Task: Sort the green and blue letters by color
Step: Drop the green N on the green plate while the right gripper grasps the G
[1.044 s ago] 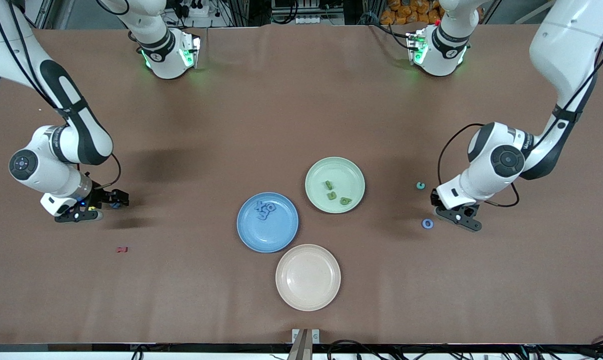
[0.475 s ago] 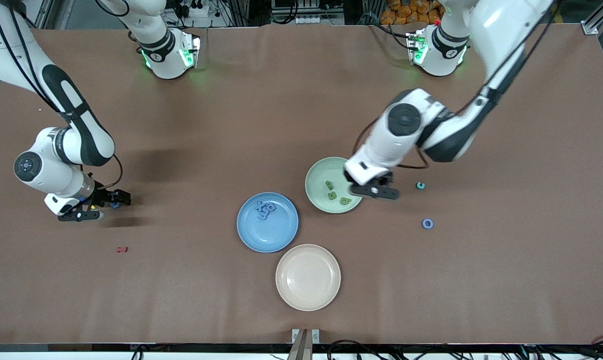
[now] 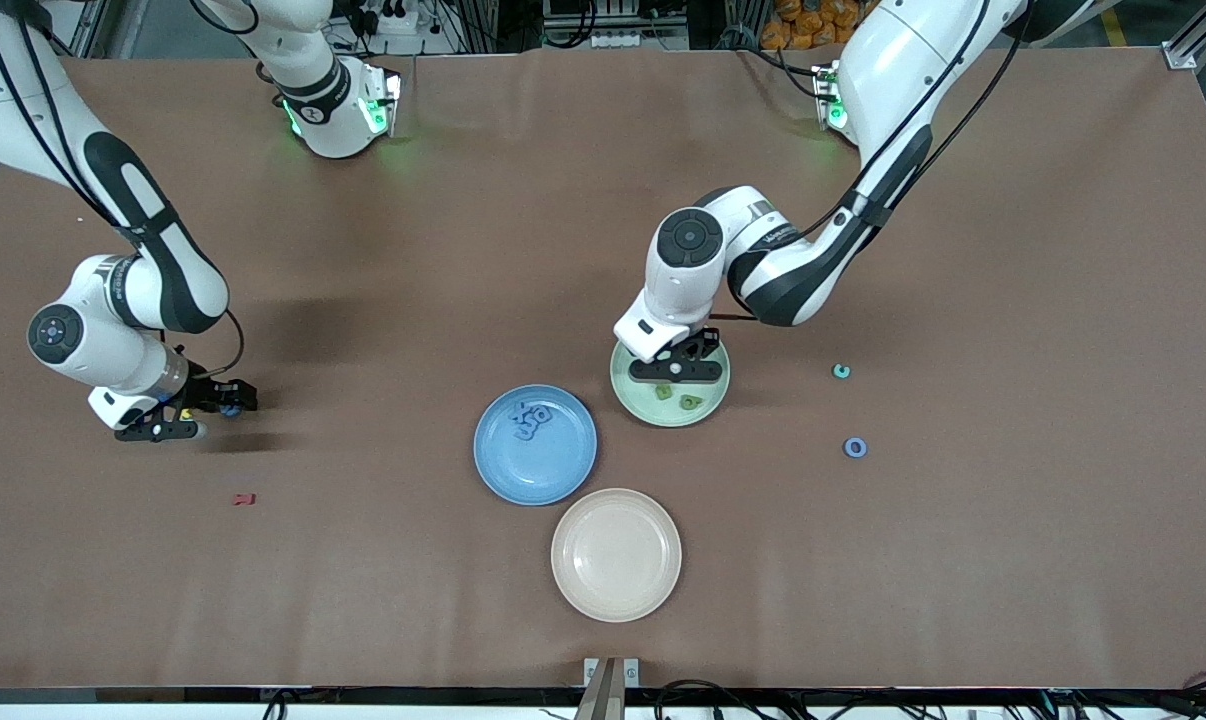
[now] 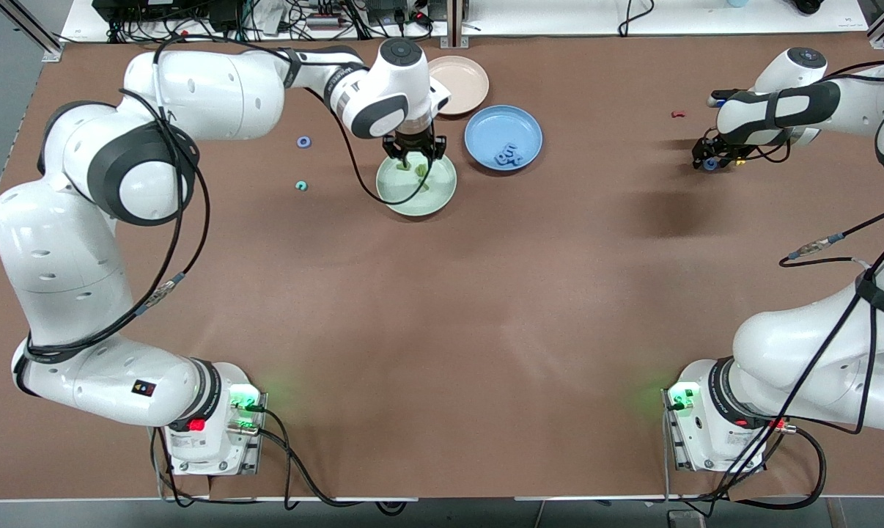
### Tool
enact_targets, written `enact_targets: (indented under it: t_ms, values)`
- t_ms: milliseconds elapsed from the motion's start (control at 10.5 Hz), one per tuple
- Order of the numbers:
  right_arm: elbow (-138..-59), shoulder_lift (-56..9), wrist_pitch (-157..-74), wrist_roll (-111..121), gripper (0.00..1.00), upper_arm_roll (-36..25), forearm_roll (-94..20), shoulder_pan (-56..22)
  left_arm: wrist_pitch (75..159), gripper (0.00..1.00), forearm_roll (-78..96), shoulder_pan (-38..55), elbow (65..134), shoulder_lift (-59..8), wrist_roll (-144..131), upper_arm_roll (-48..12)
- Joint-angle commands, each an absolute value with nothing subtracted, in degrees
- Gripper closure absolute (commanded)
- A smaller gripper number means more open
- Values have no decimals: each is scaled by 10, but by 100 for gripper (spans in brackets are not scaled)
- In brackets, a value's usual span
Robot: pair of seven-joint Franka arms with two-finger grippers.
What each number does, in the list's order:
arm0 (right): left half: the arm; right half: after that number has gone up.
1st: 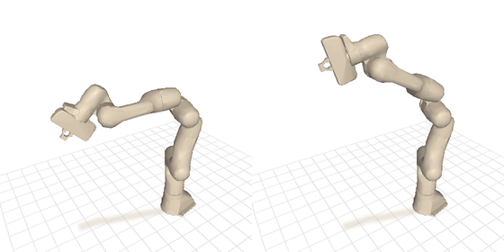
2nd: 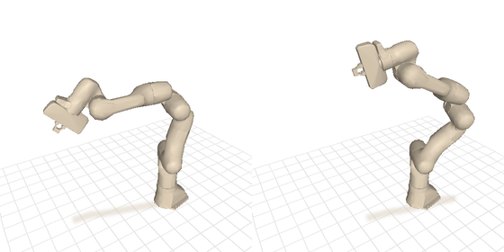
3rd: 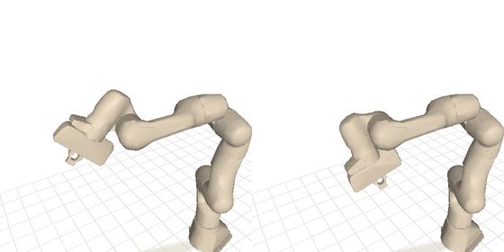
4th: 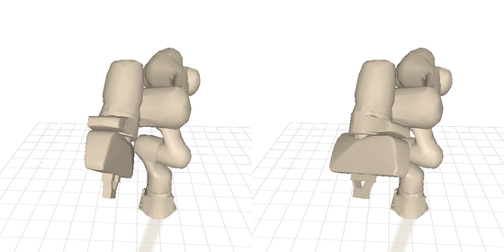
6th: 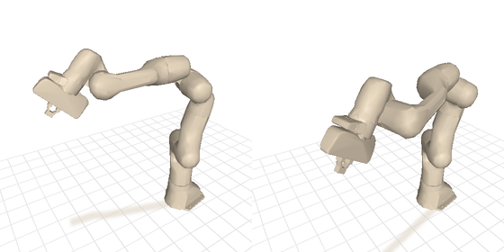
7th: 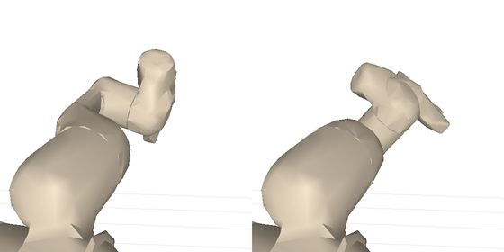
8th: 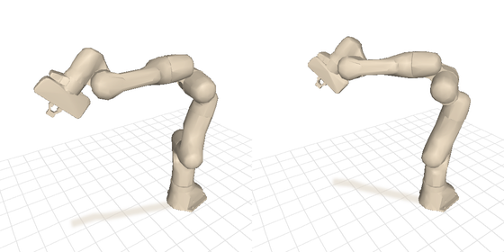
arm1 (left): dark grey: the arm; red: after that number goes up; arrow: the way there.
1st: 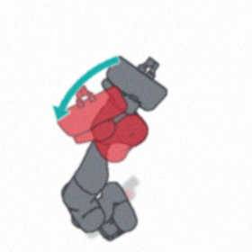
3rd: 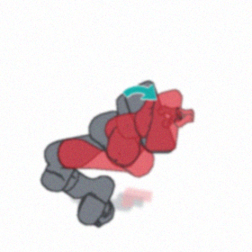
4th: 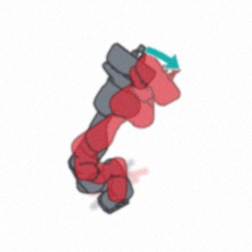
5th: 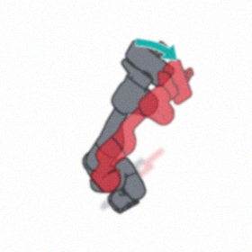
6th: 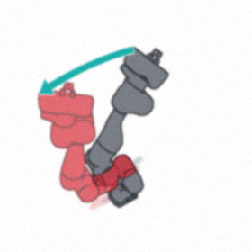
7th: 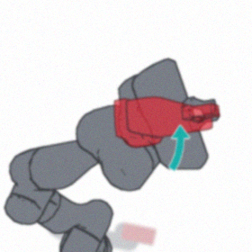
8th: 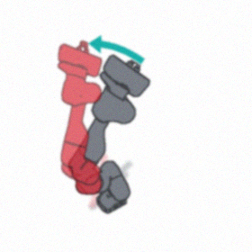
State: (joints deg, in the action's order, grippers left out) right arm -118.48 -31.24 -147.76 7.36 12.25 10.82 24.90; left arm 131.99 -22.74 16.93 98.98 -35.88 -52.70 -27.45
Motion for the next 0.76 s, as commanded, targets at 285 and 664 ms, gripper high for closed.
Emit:
enact_targets:
  t_ms: [285,664]
  values:
    - [-1151,-314,-1468,65,100,131,122,246,1267,0,-249,77,973,-211,-511,-259]
    - [-1092,-317,-1408,48,100,193,66,217,1173,0,-186,23,969,-68,-453,-262]
